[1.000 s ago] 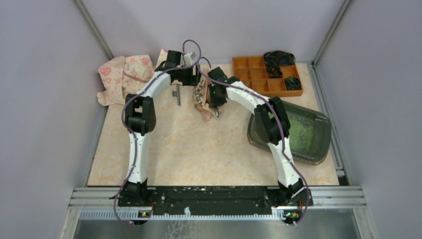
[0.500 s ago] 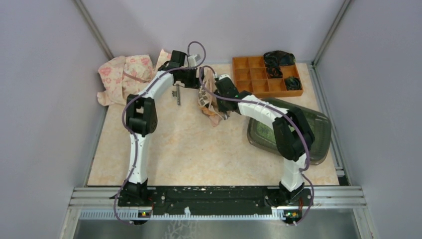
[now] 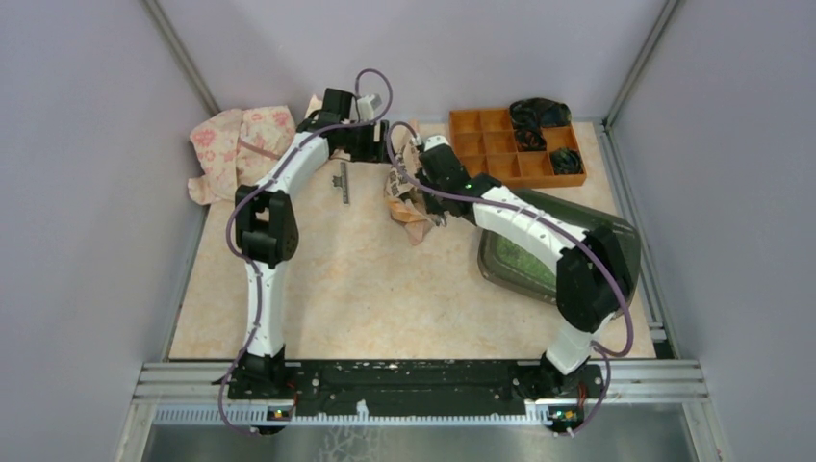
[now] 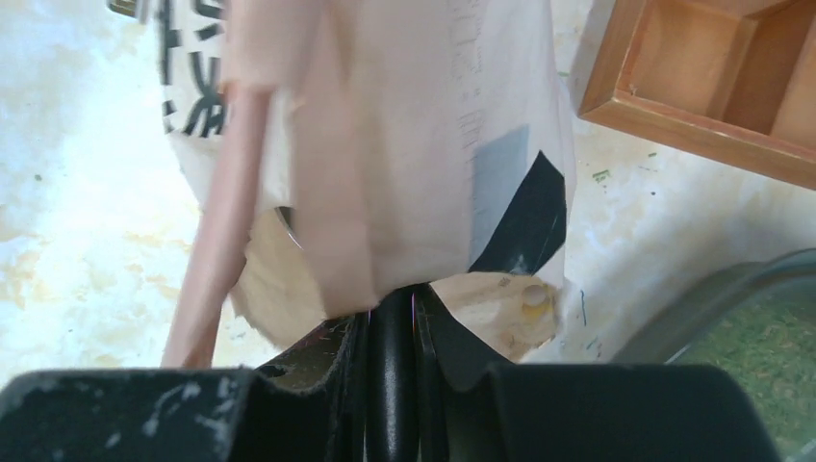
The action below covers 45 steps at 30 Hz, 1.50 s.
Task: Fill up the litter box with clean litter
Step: 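Scoop the cat litter from the cat litter bag, then pour the cat litter into the litter box.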
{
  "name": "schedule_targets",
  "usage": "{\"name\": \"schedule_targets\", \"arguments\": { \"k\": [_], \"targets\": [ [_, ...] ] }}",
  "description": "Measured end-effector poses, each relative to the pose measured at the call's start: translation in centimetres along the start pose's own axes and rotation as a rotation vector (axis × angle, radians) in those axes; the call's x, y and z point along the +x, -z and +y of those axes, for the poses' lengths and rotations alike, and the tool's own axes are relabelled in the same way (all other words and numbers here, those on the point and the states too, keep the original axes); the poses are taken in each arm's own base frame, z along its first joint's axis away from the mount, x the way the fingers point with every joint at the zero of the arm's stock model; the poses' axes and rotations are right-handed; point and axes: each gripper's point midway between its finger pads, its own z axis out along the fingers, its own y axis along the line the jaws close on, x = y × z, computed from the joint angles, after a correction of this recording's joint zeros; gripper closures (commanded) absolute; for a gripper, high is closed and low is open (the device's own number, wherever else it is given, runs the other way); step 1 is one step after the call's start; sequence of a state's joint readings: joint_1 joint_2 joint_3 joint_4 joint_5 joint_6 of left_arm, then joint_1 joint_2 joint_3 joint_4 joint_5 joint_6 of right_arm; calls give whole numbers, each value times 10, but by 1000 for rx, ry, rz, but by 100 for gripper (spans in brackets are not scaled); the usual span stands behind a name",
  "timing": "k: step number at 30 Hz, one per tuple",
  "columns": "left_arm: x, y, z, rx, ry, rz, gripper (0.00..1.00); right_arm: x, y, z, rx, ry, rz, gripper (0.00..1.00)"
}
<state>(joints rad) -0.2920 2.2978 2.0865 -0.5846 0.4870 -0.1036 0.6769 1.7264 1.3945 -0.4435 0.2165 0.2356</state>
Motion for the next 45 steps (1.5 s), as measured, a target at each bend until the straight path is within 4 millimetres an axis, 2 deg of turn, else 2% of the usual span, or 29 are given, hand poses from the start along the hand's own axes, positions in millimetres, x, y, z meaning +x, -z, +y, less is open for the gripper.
{"name": "schedule_targets", "arguments": {
  "k": [3, 8, 20, 24, 32, 37, 41, 45],
  "targets": [
    [-2, 2, 0, -5, -2, -6, 22, -8, 18, 1, -3, 0, -47, 100],
    [-4, 4, -1, -8, -3, -10, 22, -3, 45, -1, -5, 5, -82, 100],
    [3, 5, 0, -16, 10, 15, 22, 57, 77, -20, 40, 40, -59, 100],
    [3, 5, 0, -16, 11, 15, 22, 71, 91, -25, 43, 41, -72, 100],
    [1, 8, -2, -14, 10, 10, 22, 70, 122, -32, 58, 20, -114, 100],
    [-3, 11, -5, -11, 5, 1, 22, 84, 139, -42, 83, 2, -60, 100],
    [-3, 11, -6, -5, 5, 1, 22, 93, 163, -51, 101, -35, -22, 100],
    [-3, 12, -7, 3, 5, 1, 22, 88, 194, -61, 113, -98, -38, 100]
  ]
}}
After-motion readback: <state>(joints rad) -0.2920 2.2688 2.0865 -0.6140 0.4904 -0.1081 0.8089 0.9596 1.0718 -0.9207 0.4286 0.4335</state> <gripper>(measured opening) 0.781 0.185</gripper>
